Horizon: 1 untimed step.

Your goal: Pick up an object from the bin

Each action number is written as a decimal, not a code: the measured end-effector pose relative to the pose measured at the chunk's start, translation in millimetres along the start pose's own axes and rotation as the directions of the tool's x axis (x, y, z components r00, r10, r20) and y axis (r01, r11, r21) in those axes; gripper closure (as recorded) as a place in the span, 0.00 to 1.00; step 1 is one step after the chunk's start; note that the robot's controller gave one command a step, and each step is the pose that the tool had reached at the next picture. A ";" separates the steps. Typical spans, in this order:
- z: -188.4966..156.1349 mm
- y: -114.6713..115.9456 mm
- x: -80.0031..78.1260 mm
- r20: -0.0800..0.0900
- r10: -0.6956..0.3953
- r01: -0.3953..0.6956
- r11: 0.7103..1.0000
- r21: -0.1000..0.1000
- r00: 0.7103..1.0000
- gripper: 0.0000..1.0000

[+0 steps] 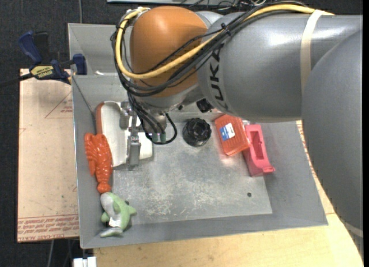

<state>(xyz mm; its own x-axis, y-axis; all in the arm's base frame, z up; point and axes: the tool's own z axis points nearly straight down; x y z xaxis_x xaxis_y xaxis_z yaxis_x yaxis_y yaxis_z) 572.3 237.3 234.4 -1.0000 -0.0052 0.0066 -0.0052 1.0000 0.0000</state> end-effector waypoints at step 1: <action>-5.1 -1.9 -1.7 0.008 0.005 -0.005 1.000 -0.002 1.000 0.00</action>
Offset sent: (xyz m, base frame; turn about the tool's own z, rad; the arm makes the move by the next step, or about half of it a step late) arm 0.0354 0.0123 -0.1644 -0.3465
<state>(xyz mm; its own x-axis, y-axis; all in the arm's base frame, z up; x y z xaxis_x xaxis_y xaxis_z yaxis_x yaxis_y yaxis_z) 574.1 235.4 239.5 -1.0000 0.0003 -0.0009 0.0003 1.0000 0.0015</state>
